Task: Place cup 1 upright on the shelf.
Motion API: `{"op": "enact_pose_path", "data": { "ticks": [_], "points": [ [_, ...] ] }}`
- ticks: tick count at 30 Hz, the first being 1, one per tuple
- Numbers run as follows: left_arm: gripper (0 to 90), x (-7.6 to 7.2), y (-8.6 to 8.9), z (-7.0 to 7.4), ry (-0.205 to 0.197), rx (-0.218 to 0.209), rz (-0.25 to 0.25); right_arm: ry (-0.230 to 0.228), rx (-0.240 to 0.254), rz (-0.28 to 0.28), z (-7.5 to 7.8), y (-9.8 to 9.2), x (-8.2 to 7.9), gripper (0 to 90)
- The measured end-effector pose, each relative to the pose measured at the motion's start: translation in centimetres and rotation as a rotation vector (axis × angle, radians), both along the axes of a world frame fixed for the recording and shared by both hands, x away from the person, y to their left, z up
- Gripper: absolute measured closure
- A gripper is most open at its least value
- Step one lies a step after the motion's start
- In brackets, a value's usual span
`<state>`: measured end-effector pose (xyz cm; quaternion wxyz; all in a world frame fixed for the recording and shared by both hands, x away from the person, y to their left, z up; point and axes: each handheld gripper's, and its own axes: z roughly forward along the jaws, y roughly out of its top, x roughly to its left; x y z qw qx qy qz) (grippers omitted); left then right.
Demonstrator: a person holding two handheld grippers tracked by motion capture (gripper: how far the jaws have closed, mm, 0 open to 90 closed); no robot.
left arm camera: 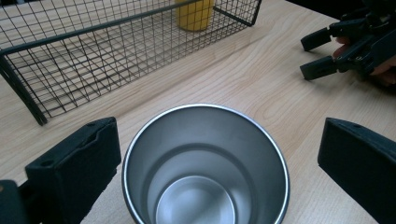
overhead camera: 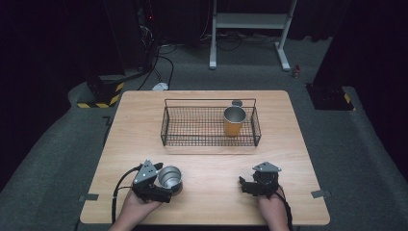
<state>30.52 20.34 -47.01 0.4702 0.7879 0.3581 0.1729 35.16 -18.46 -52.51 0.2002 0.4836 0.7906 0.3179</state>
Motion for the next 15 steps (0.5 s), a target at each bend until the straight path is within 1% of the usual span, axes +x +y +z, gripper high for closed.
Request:
{"op": "enact_pose_path", "data": {
  "ticks": [2,3,4,5,8,9,11,14,15],
  "points": [
    [0.0,0.0,0.1,-0.1,-0.006,0.015,0.005,0.000,0.000,0.000,0.0,0.0,0.0,9.8],
    [0.0,0.0,0.0,-0.2,0.000,0.007,0.008,0.000,0.000,0.000,0.0,0.0,0.0,9.8],
    [0.0,0.1,0.1,-0.3,0.000,0.017,0.008,0.000,0.000,0.000,0.0,0.0,0.0,9.9],
    [0.0,0.1,0.1,-0.4,0.001,0.014,0.009,0.000,0.000,0.000,0.0,0.0,0.0,9.8],
    [0.0,0.1,0.2,-0.7,0.004,0.023,0.007,0.000,0.000,0.000,0.0,0.0,0.0,9.8],
    [0.0,0.1,0.2,-0.8,0.007,0.019,0.009,0.000,0.000,0.000,0.0,0.0,0.0,9.8],
    [0.0,0.1,0.3,-1.0,0.008,0.026,0.007,0.000,0.000,0.000,0.0,0.0,0.0,9.8],
    [0.0,0.1,0.4,-1.2,0.015,0.020,0.008,0.000,0.000,0.000,0.0,0.0,0.0,9.8],
    [0.0,0.1,0.5,-1.3,0.015,0.028,0.005,0.000,0.000,0.000,0.0,0.0,0.0,9.8]
  ]
}}
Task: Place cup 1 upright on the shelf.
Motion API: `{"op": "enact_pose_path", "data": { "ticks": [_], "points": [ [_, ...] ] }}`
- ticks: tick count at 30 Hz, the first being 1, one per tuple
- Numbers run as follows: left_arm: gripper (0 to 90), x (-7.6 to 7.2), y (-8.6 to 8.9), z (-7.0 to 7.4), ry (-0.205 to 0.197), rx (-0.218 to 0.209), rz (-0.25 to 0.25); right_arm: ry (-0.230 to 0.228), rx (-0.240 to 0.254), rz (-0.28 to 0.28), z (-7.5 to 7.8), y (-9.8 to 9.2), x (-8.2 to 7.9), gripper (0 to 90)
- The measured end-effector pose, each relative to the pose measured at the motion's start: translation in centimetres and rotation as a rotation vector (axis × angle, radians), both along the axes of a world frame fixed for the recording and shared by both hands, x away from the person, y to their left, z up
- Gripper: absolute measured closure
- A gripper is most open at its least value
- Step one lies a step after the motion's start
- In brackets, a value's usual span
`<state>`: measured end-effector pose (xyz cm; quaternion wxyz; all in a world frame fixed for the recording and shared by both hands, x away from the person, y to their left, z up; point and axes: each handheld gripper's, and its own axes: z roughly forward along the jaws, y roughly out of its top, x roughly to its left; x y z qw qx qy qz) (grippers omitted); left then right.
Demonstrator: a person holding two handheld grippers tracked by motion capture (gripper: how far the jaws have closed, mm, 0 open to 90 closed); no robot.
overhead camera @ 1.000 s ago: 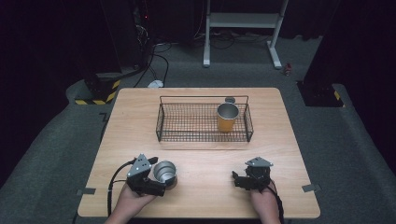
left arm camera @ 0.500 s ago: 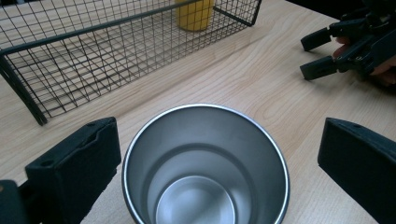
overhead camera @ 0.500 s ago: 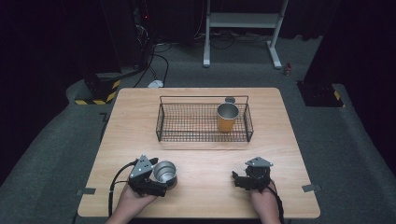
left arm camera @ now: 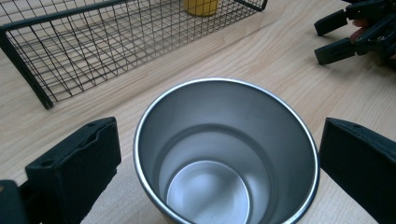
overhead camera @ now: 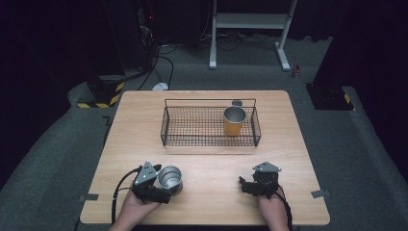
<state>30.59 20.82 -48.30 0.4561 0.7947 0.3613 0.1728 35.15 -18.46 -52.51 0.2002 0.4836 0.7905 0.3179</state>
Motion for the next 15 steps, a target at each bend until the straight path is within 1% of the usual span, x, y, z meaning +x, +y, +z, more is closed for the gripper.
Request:
{"op": "enact_pose_path", "data": {
  "ticks": [12,13,15],
  "points": [
    [0.0,-0.22,0.28,-0.65,0.016,-0.014,-0.001,0.000,0.000,0.000,0.00,0.00,0.00,9.8],
    [0.0,-0.23,0.31,-0.68,0.016,-0.006,-0.003,0.000,0.000,0.000,0.00,0.00,0.00,9.9],
    [0.0,-0.24,0.29,-0.79,0.018,-0.008,-0.004,0.000,0.000,0.000,0.00,0.00,0.00,9.8]
  ]
}}
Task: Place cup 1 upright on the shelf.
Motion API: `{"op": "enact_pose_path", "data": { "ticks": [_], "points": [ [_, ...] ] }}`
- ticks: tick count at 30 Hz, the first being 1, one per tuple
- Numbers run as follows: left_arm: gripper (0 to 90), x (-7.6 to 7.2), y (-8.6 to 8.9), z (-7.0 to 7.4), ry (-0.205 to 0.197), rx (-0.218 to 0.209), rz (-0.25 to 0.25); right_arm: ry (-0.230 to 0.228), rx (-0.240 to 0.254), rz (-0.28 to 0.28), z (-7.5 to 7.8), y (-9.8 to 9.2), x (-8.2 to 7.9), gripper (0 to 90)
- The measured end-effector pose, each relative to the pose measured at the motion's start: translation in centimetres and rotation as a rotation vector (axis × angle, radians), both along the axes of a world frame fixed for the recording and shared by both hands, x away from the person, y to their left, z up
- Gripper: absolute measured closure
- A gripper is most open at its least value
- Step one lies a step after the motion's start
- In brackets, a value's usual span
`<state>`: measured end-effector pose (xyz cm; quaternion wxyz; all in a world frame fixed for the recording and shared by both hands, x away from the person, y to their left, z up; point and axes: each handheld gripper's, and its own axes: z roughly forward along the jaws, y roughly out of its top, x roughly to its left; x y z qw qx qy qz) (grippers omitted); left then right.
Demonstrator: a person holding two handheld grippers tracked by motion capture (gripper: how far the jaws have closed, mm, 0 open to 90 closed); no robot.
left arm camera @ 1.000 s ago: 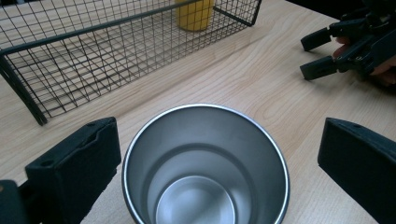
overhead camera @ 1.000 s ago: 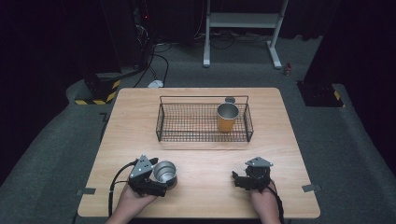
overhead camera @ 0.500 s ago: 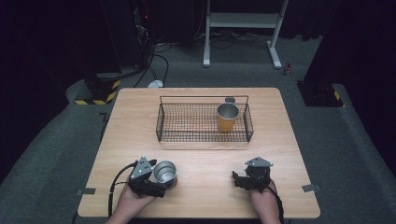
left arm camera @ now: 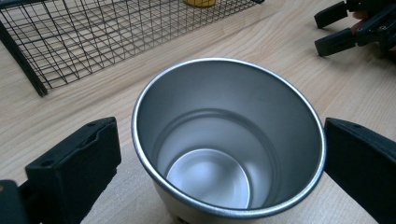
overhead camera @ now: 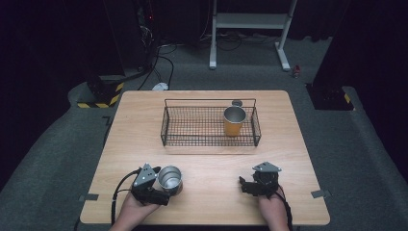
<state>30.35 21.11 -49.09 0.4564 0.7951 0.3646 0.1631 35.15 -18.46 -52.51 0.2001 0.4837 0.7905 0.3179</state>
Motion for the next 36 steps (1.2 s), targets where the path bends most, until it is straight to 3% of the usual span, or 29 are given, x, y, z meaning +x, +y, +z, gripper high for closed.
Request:
{"op": "enact_pose_path", "data": {
  "ticks": [10,18,36],
  "points": [
    [0.0,0.0,0.1,-0.5,-0.004,0.028,-0.004,0.000,0.000,0.000,0.0,0.0,0.0,9.8],
    [0.4,0.2,0.2,-1.0,0.013,0.018,-0.012,0.000,0.000,0.000,0.0,0.0,0.0,9.8],
    [0.5,0.3,-0.1,-1.2,-0.011,0.026,-0.021,0.000,0.000,0.001,0.0,0.0,0.0,9.8]
  ]
}}
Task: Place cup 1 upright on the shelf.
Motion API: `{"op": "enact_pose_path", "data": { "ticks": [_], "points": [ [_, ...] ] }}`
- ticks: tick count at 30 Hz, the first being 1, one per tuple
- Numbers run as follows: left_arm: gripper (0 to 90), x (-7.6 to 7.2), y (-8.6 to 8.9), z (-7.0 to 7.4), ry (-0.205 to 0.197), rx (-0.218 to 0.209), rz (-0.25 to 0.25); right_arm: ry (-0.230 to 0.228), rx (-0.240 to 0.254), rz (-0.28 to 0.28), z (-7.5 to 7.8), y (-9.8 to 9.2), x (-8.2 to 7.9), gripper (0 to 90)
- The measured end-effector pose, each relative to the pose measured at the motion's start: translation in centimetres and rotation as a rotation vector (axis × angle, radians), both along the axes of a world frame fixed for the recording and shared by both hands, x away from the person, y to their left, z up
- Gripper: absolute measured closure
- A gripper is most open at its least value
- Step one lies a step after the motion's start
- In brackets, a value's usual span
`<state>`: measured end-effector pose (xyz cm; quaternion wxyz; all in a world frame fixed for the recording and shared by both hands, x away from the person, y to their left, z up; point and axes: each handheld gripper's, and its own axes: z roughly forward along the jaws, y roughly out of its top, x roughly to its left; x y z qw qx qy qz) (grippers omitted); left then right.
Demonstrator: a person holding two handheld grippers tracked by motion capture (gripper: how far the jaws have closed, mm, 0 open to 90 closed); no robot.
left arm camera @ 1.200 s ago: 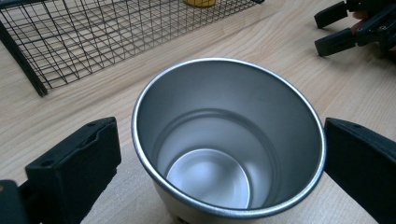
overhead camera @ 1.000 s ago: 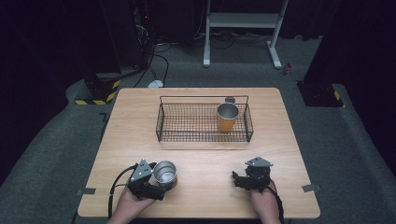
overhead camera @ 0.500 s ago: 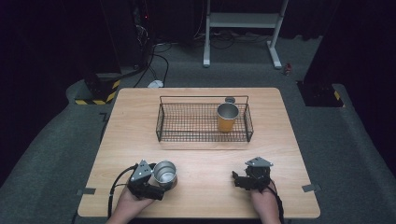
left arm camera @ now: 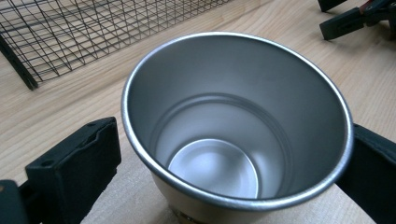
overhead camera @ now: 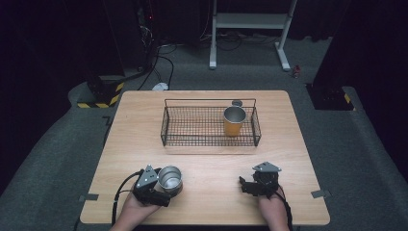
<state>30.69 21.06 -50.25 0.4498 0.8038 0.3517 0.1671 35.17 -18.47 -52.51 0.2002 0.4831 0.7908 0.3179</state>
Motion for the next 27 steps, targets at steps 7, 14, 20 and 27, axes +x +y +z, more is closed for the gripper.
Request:
{"op": "enact_pose_path", "data": {
  "ticks": [7,14,20,27],
  "points": [
    [0.6,0.24,-0.16,-0.11,-0.017,0.010,-0.002,0.000,0.001,-0.001,0.00,0.01,-0.01,9.9],
    [8.5,-0.02,-0.13,0.11,-0.044,0.004,-0.012,0.001,0.001,-0.001,0.00,0.01,-0.01,9.8],
    [14.7,-0.23,-0.23,0.16,-0.061,-0.001,-0.020,0.001,0.001,-0.001,0.00,0.01,-0.01,9.8],
    [17.9,-0.32,-0.23,0.18,-0.070,-0.005,-0.019,0.001,0.001,-0.001,0.00,0.02,-0.01,9.8]
  ]
}}
